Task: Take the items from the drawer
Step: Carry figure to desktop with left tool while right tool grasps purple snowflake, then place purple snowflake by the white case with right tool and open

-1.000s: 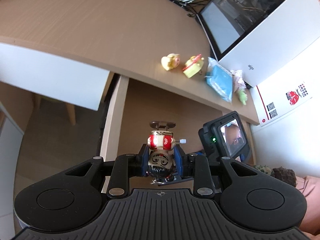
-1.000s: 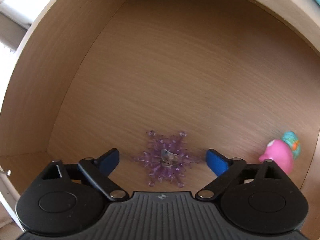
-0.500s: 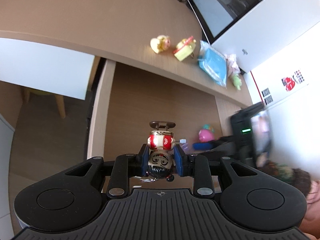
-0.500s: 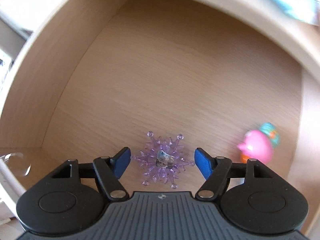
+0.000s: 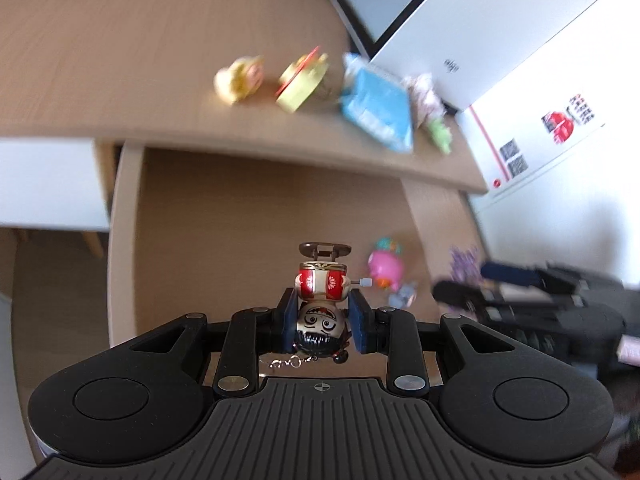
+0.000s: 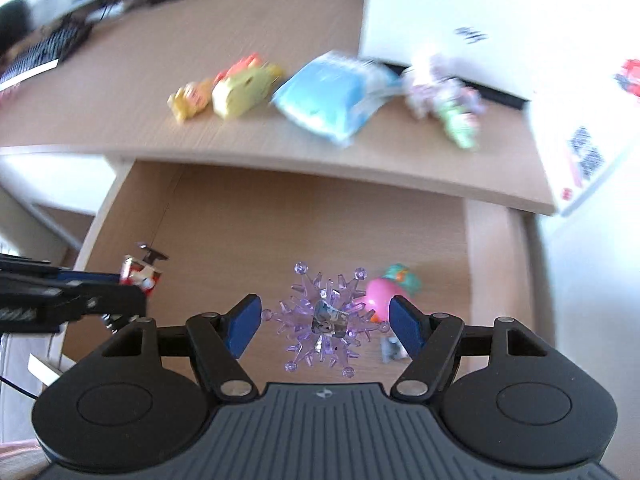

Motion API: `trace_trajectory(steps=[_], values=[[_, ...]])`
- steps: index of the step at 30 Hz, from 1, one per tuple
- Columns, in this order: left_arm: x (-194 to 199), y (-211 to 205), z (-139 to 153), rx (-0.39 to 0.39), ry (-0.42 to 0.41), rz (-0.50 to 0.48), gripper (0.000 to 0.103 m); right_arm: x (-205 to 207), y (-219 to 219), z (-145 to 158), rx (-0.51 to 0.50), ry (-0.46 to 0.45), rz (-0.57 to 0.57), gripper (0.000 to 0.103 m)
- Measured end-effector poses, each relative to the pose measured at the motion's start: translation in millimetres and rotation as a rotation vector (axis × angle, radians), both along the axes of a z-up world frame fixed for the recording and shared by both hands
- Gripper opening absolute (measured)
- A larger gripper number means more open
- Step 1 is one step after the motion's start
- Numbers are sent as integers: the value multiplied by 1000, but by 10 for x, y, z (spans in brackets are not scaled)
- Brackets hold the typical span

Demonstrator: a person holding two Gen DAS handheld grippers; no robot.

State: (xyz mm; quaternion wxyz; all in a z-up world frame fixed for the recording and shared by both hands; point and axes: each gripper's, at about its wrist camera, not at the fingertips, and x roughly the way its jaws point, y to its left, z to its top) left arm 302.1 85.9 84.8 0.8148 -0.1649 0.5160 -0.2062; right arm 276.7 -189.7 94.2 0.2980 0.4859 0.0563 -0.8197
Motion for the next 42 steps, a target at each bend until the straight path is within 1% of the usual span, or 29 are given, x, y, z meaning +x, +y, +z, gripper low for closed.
trace_trajectory(steps=[3, 4, 5, 7, 9, 11, 15, 18, 19, 21, 22, 24, 26, 27, 30, 33, 37, 39, 42], values=[[184, -36, 224, -19, -79, 7, 31, 41, 196, 57, -23, 9, -58, 71], [261, -38, 331, -18, -120, 15, 31, 56, 186, -1, -30, 7, -79, 71], [327, -38, 419, -14, -154, 22, 31, 66, 264, -37, -36, 2, -96, 71], [486, -35, 584, 0, -221, 38, 31, 77, 436, -30, -50, -9, -130, 71], [643, -16, 677, 13, -265, 62, 31, 118, 535, -42, -63, -16, -155, 71], [824, 3, 720, 31, -292, 105, 31, 115, 576, -93, -76, -27, -175, 71], [1194, 14, 718, 45, -308, 161, 31, 85, 590, -198, -69, -51, -182, 71], [1426, -16, 671, 93, -328, 192, 31, 71, 614, -213, -77, -51, -202, 71], [1454, 15, 642, 98, -327, 203, 31, 77, 635, -199, -84, -48, -214, 71], [1539, 11, 486, 96, -321, 212, 31, 72, 655, -196, -89, -44, -219, 71], [1581, -8, 400, 112, -306, 206, 31, 66, 662, -198, -91, -41, -225, 71], [1608, -34, 268, 172, -279, 180, 30, 56, 673, -208, -79, -37, -227, 71], [1605, -59, 191, 227, -272, 165, 30, 43, 691, -207, -73, -32, -236, 71], [1579, -42, 195, 226, -281, 177, 30, 32, 701, -207, -71, -31, -238, 71], [1456, 96, 315, 172, -323, 249, 30, -8, 720, -209, -69, -27, -247, 71], [1309, 154, 496, 140, -365, 268, 30, -60, 717, -212, -68, -18, -250, 71], [913, 191, 684, 102, -400, 244, 30, -206, 725, -164, -82, 3, -260, 71], [691, 179, 684, 73, -385, 222, 30, -313, 731, -108, -91, 27, -268, 71], [367, 109, 577, 48, -339, 158, 30, -533, 737, -12, -106, 72, -296, 71]])
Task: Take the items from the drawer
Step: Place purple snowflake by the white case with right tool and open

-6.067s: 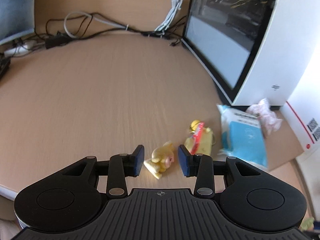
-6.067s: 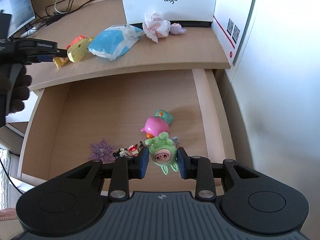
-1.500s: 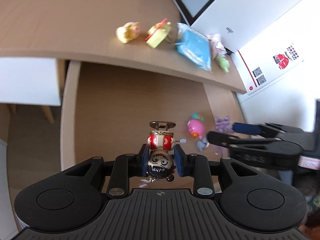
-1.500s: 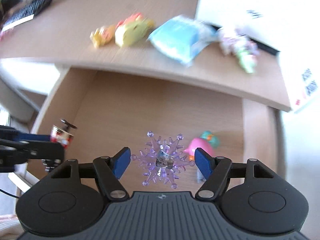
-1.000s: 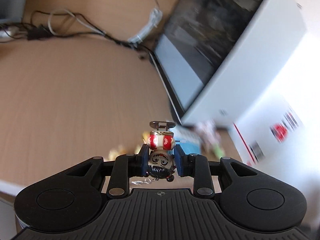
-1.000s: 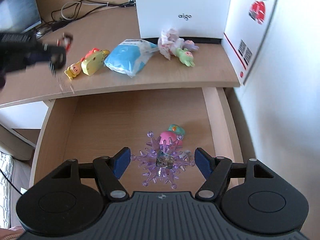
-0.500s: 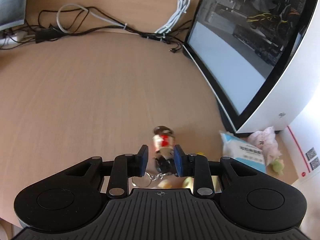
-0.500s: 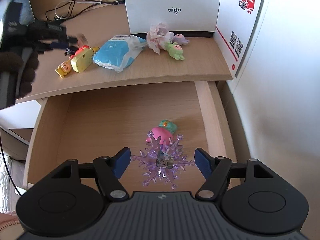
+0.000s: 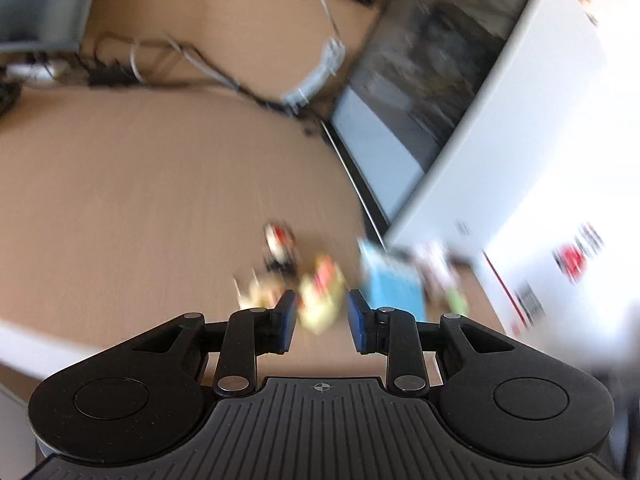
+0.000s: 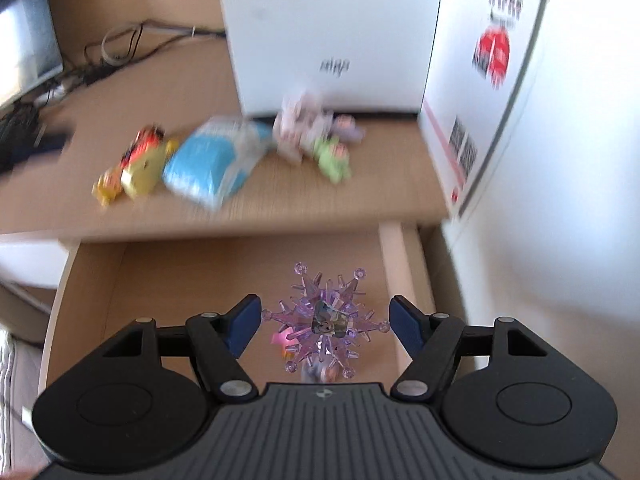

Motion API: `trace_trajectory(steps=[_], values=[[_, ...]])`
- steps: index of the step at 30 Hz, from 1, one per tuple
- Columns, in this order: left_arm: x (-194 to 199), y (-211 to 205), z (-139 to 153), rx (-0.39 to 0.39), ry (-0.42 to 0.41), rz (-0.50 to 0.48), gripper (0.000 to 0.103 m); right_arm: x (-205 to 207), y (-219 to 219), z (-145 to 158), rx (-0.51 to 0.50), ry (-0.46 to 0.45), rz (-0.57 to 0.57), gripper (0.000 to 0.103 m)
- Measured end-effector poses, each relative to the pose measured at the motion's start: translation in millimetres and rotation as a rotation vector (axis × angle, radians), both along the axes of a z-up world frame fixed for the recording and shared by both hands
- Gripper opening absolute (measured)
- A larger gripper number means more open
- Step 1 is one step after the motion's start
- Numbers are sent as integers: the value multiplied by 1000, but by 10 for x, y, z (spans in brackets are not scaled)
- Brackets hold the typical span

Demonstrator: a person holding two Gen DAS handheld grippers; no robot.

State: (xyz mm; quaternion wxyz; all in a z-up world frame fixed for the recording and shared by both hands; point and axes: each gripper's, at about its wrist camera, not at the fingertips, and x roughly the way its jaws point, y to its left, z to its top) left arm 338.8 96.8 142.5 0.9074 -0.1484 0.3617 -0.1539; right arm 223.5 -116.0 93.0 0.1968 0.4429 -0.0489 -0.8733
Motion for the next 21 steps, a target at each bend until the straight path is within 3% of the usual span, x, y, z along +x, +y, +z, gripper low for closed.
trace_trajectory(steps=[8, 21], values=[[-415, -181, -405, 58, 175, -131, 30, -666, -160, 234, 23, 148, -57, 71], [-249, -104, -667, 6, 250, -75, 30, -1466, -398, 45, 59, 162, -114, 71]])
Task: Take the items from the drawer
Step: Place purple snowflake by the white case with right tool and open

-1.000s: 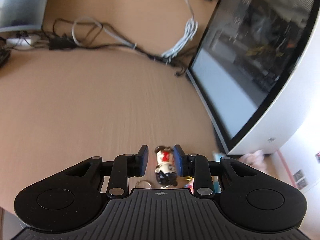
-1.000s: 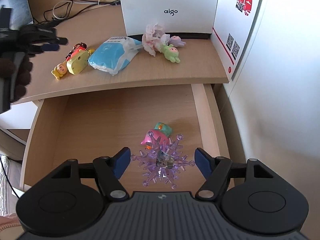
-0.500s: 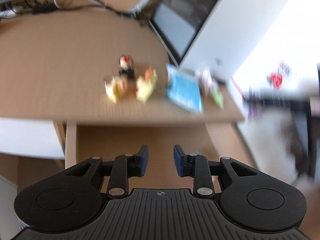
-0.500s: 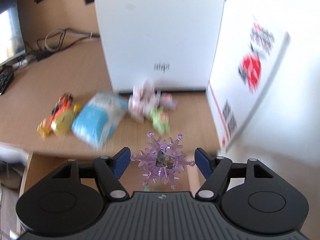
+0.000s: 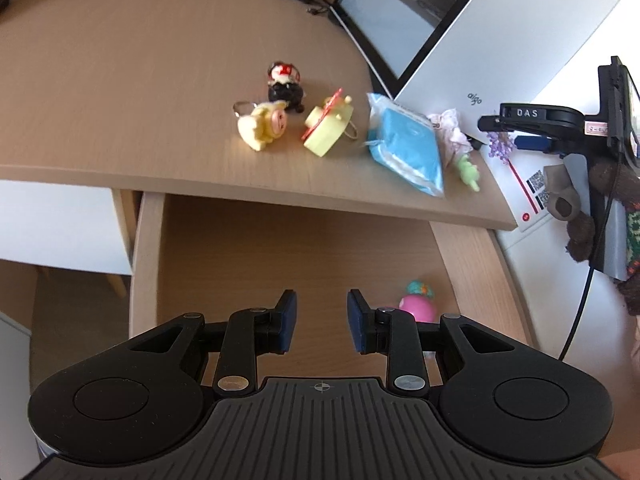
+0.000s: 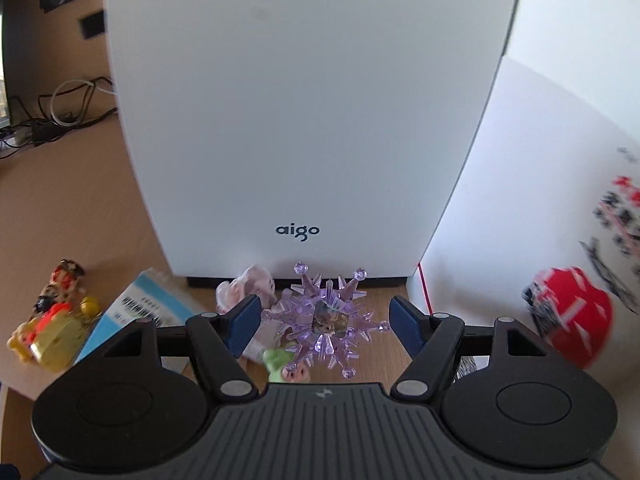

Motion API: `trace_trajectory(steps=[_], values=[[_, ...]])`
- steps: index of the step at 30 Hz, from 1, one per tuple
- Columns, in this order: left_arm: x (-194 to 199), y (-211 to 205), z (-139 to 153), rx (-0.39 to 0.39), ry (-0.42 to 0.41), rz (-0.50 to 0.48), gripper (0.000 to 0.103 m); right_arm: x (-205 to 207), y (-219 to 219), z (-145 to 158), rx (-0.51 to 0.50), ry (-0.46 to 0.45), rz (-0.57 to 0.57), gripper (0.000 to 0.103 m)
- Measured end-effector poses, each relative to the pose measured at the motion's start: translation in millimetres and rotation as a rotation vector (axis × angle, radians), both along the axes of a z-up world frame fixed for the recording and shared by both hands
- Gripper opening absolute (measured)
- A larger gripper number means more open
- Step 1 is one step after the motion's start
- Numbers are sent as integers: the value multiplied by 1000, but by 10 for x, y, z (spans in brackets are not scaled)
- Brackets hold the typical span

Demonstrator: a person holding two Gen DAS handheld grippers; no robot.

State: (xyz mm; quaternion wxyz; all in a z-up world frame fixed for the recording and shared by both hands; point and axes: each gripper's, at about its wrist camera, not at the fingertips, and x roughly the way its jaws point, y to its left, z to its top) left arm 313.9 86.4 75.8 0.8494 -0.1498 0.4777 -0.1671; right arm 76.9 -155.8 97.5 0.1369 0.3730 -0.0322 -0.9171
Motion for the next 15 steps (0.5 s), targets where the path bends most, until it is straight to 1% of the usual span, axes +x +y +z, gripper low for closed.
trace_trajectory(steps=[2, 3, 4, 9, 15], values=[[32, -26, -53, -6, 16, -10, 30, -73, -22, -47, -10, -7, -12, 74], [49, -42, -79, -7, 24, -17, 30, -100, -34, -63, -11, -9, -17, 80], [65, -60, -101, -8, 32, -25, 30, -114, -43, -72, -14, -8, -21, 83], [143, -177, -169, -9, 52, -69, 30, -86, -58, -63, -33, -5, -21, 83], [157, -402, -203, 11, 69, -157, 30, 108, 54, 14, -71, -7, -33, 85]])
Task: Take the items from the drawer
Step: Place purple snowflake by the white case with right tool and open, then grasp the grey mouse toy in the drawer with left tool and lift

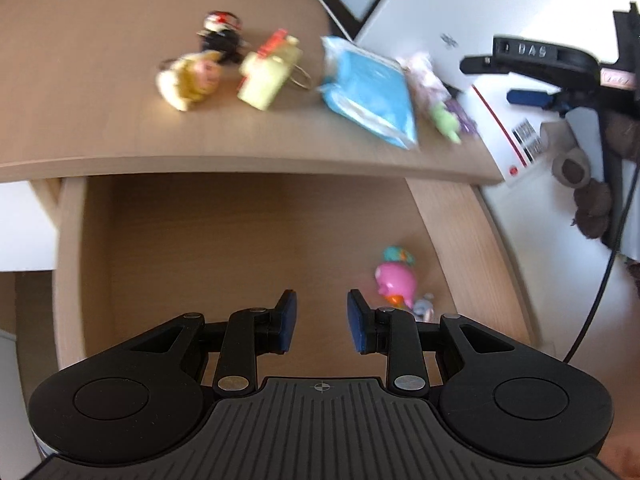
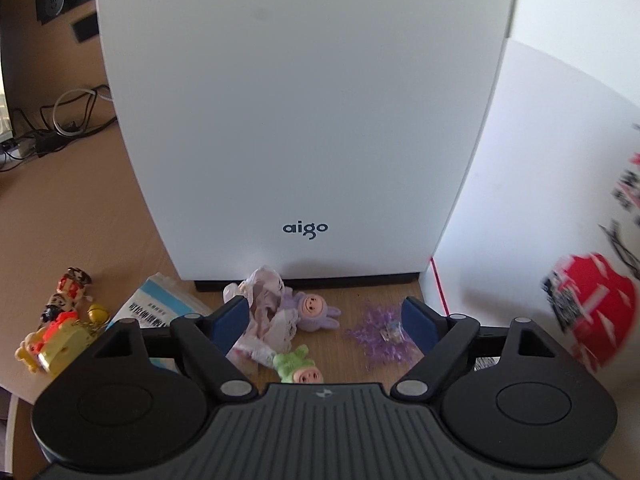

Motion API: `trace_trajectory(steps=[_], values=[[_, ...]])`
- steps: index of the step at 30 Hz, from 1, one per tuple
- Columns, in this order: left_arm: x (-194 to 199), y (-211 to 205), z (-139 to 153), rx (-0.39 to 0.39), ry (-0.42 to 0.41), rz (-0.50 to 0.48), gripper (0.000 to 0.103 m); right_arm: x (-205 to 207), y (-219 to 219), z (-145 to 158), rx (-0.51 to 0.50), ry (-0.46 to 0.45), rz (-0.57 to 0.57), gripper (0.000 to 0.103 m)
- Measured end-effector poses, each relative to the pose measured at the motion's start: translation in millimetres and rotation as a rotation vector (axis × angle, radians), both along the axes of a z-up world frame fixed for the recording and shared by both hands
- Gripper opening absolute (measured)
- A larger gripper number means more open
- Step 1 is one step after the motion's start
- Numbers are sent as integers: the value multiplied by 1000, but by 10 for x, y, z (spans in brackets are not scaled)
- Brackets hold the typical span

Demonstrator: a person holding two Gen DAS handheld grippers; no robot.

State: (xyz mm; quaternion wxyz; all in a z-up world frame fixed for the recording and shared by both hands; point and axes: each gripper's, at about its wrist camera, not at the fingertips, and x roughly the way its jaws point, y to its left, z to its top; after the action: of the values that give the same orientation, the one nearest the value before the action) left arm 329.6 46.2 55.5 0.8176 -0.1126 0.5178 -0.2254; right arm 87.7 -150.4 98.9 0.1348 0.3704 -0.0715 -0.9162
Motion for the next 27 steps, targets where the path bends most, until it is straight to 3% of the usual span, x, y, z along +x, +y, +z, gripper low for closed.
trace_trajectory(steps=[8, 14, 19, 27], values=[[-59, -210, 55, 35, -2, -66, 30, 685, 96, -95, -23, -63, 35, 87], [-73, -495, -37, 112, 61, -194, 30, 1269, 207, -374, -28, -174, 32, 87], [-51, -786, -121, 111, 77, -270, 31, 1640, 326, -478, -47, -238, 13, 89], [282, -998, -324, 43, 203, -185, 30, 2007, 437, -642, -54, -284, -47, 89]])
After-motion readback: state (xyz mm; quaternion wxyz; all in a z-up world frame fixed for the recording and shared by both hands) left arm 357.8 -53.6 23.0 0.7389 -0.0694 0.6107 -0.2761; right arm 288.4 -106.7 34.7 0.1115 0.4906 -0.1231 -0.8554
